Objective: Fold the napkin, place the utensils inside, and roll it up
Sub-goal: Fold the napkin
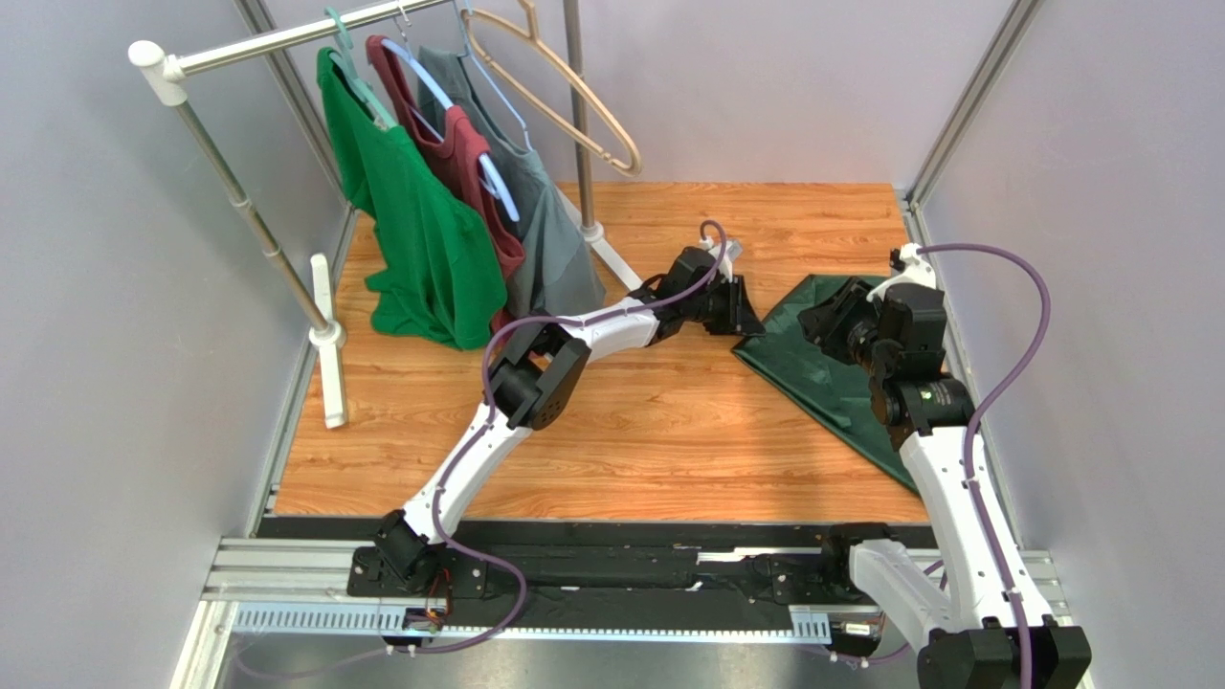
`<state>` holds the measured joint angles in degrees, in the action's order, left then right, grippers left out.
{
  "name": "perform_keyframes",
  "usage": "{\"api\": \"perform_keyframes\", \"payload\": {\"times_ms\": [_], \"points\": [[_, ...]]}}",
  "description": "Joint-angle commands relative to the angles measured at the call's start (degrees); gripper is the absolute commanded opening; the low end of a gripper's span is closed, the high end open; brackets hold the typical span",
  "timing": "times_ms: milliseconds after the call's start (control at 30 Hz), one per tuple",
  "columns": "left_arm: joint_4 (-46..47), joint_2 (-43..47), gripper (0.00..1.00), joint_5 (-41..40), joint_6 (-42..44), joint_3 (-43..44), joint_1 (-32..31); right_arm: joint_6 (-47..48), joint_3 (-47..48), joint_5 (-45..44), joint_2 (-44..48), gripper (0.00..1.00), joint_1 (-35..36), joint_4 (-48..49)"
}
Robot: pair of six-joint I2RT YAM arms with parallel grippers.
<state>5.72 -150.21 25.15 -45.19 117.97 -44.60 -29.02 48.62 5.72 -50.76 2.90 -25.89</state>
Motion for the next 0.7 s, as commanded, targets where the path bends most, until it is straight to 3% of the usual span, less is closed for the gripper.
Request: {"api": "perform_keyframes", "payload": {"times_ms": [0,200,267,667], "points": [[0.3,-0.6,0.26,0.5,-1.2,2.7,-0.6,0.5,0.0,0.5,1.3,0.39,-0.3,1.7],[0.6,-0.3,0.1,0.4,-2.3,1.7,-0.6,0.5,-0.1,0.5,1.6,0.39,-0.3,1.5],[1.5,0.8,0.01,-0.1,-2.4,0.5,-0.6,0.5,-0.1,0.4,1.5,0.39,-0.3,1.4],[9.7,14.1,0.0,-6.3,-0.7,-22.0,1.4,0.0,-1.2,1.4,0.0,0.39,-0.3,2.4]]}}
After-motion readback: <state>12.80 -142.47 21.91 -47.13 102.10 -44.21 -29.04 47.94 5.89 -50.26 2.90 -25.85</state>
